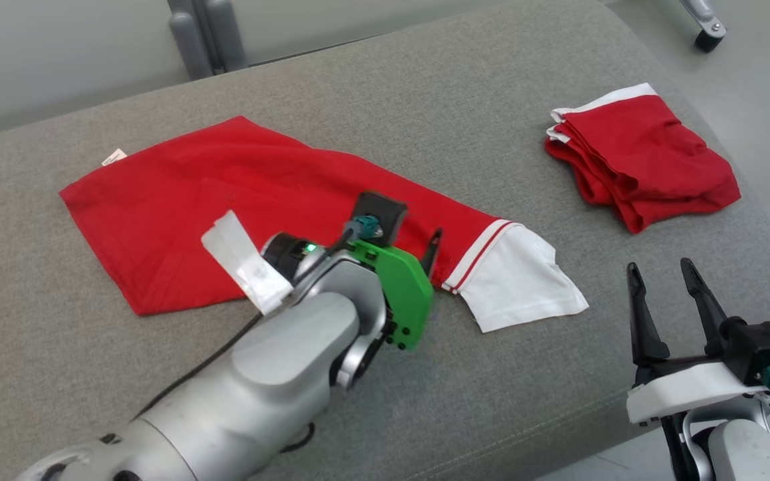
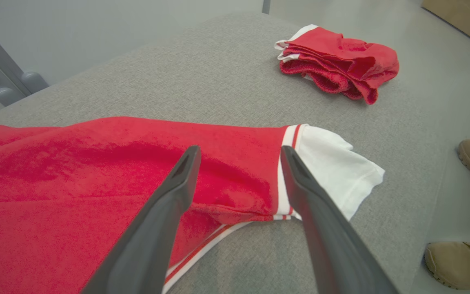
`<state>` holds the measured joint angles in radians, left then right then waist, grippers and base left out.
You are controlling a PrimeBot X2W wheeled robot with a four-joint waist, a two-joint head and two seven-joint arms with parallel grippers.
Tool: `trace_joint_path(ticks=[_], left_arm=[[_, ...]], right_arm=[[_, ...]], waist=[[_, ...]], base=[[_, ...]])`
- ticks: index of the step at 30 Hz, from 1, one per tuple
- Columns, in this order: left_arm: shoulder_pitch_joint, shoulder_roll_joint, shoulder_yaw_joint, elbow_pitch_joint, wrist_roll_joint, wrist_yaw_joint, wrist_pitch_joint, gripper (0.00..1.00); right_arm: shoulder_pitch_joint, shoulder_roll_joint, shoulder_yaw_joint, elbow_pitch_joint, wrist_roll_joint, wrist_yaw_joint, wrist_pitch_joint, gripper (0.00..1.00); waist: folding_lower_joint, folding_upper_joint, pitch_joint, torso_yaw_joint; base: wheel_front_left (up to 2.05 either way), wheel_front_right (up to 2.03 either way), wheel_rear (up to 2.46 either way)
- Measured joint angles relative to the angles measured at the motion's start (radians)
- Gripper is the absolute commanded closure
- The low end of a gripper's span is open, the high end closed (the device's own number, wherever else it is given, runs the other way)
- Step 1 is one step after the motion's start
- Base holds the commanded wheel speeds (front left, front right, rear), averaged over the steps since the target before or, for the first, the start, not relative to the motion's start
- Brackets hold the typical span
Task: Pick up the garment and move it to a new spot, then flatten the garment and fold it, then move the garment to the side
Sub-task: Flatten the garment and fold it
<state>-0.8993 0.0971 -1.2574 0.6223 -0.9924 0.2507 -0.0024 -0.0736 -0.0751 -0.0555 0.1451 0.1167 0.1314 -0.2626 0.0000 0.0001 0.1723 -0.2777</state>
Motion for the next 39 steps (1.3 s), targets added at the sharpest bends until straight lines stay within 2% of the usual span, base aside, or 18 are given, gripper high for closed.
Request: trace_joint_path(ticks=[8,16,25,31,32,35,37,39], left_arm=[[-0.145,0.077,0.021,0.206,0.008,-0.005,0.076,0.00],[-0.196,0.160,0.034,0.396,0.006,-0.017,0.116,0.00],[-0.198,0.173,0.054,0.490,-0.011,-0.014,0.117,0.00],[-0.197,0.161,0.066,0.519,-0.032,-0.043,0.114,0.00],[-0.197,0.155,0.066,0.522,-0.034,-0.049,0.114,0.09],[-0.194,0.134,0.066,0.529,-0.037,-0.064,0.107,0.51],[-0.193,0.130,0.066,0.535,-0.039,-0.075,0.106,0.55],[-0.193,0.129,0.066,0.545,-0.043,-0.081,0.105,0.52]], right_arm=[[-0.041,-0.002,0.032,-0.015,0.013,0.000,0.000,0.00],[-0.054,0.003,0.039,-0.003,0.025,0.000,0.000,0.00],[-0.043,0.007,0.041,0.006,0.029,0.000,0.000,0.00],[-0.043,0.012,0.072,0.010,0.028,0.000,0.000,0.00],[-0.043,0.011,0.072,0.010,0.028,0.000,0.000,0.00],[-0.043,0.010,0.075,0.010,0.027,0.000,0.000,0.00],[-0.043,0.005,0.075,0.010,0.027,0.000,0.000,0.00],[-0.044,0.001,0.074,0.010,0.027,0.000,0.000,0.00]], waist=[[0.0000,0.0000,0.068,0.010],[0.0000,0.0000,0.137,-0.041],[0.0000,0.0000,0.153,-0.059],[0.0000,0.0000,0.142,-0.041],[0.0000,0.0000,0.140,-0.038],[0.0000,0.0000,0.136,-0.030],[0.0000,0.0000,0.134,-0.026],[0.0000,0.0000,0.133,-0.025]], base=[[0.00,0.00,0.00],[0.00,0.00,0.00],[0.00,0.00,0.00],[0.00,0.00,0.00],[0.00,0.00,0.00],[0.00,0.00,0.00],[0.00,0.00,0.00],[0.00,0.00,0.00]])
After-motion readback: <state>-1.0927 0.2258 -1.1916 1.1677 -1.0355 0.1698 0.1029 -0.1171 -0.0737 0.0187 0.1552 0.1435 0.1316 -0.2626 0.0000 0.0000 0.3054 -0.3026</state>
